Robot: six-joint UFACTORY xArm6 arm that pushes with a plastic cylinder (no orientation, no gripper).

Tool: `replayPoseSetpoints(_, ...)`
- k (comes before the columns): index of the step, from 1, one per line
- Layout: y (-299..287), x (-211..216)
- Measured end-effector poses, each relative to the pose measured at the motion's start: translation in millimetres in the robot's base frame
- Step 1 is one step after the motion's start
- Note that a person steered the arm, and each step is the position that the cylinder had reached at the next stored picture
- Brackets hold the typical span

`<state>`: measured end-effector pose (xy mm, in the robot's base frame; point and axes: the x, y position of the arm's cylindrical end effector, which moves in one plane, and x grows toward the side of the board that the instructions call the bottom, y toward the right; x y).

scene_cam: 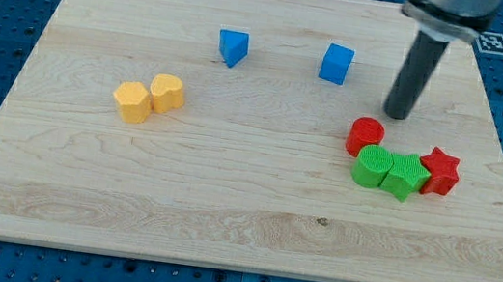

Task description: Push the blue cube to yellow heart

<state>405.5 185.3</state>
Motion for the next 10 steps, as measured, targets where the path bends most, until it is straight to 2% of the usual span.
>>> replayPoseSetpoints(2, 17, -61)
replayPoseSetpoints(3, -5, -69)
replayPoseSetpoints(5, -76, -78)
replayPoseSetpoints(7, -94, -82)
replayPoseSetpoints(10, -142, -51)
